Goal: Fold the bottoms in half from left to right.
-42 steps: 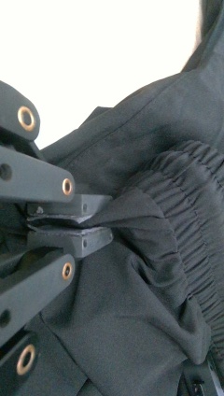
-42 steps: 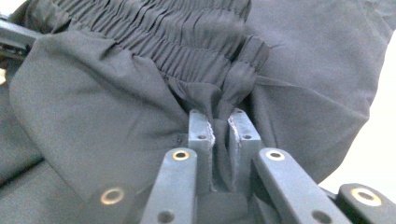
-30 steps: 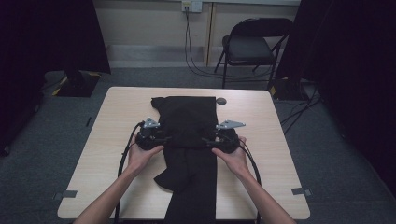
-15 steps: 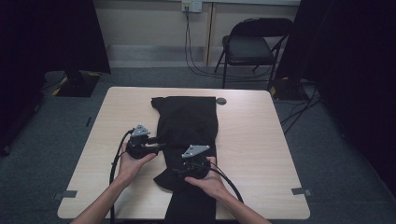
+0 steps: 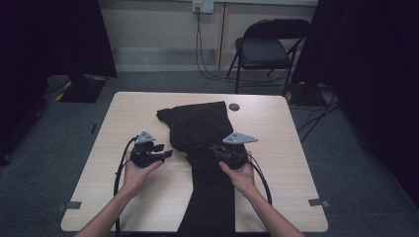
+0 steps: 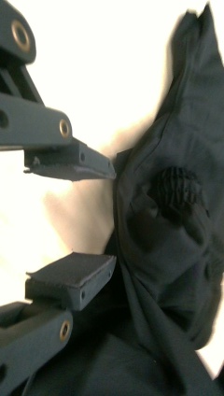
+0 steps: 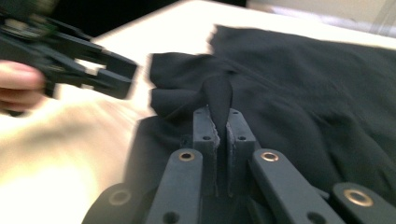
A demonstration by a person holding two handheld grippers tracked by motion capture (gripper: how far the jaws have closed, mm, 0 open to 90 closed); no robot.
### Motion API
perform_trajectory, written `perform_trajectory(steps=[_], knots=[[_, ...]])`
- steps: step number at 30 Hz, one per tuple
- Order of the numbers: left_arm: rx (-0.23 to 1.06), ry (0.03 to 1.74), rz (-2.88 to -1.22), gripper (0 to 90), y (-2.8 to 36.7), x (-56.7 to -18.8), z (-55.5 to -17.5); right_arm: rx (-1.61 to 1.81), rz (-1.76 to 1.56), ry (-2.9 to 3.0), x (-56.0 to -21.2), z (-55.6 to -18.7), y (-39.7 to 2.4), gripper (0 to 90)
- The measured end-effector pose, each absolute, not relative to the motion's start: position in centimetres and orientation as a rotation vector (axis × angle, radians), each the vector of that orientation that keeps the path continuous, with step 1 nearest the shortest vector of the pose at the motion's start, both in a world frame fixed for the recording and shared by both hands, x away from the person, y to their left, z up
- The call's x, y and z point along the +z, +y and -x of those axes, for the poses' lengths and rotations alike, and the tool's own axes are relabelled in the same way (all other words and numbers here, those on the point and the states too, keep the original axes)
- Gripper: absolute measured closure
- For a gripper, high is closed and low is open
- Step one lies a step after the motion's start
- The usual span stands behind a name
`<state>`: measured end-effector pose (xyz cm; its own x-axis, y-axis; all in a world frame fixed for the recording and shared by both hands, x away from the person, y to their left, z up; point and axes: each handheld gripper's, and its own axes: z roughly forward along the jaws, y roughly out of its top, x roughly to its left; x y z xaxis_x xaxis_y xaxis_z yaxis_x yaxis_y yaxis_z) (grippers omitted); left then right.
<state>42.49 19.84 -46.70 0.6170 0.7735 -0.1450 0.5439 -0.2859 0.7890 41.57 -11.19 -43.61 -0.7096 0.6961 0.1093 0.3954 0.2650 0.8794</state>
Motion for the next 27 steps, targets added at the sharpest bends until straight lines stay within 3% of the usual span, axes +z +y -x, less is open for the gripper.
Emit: perform_trajectory(steps=[7,16,21,23,25,27], knots=[[0.189,0.88,-2.096,68.7,15.7,-47.7,-41.2,1.274,-1.092,2.31,-47.5,-42.8,-12.3,84.7],[0.044,0.699,-2.189,72.4,10.5,-49.1,-38.9,1.182,-1.124,2.398,-49.6,-43.3,-11.7,84.3],[0.074,0.663,-2.194,72.8,9.2,-49.6,-38.7,1.187,-1.116,2.405,-49.7,-43.3,-11.8,83.0],[0.128,0.638,-2.229,74.2,9.3,-49.4,-38.6,1.187,-1.121,2.406,-49.7,-43.4,-11.9,75.9],[0.117,0.664,-2.221,74.2,9.9,-49.4,-38.7,1.173,-1.122,2.385,-49.3,-43.2,-12.1,55.5],[0.118,0.675,-2.22,74.2,10.4,-49.4,-38.8,1.208,-1.102,2.373,-48.6,-42.7,-12.3,50.7]])
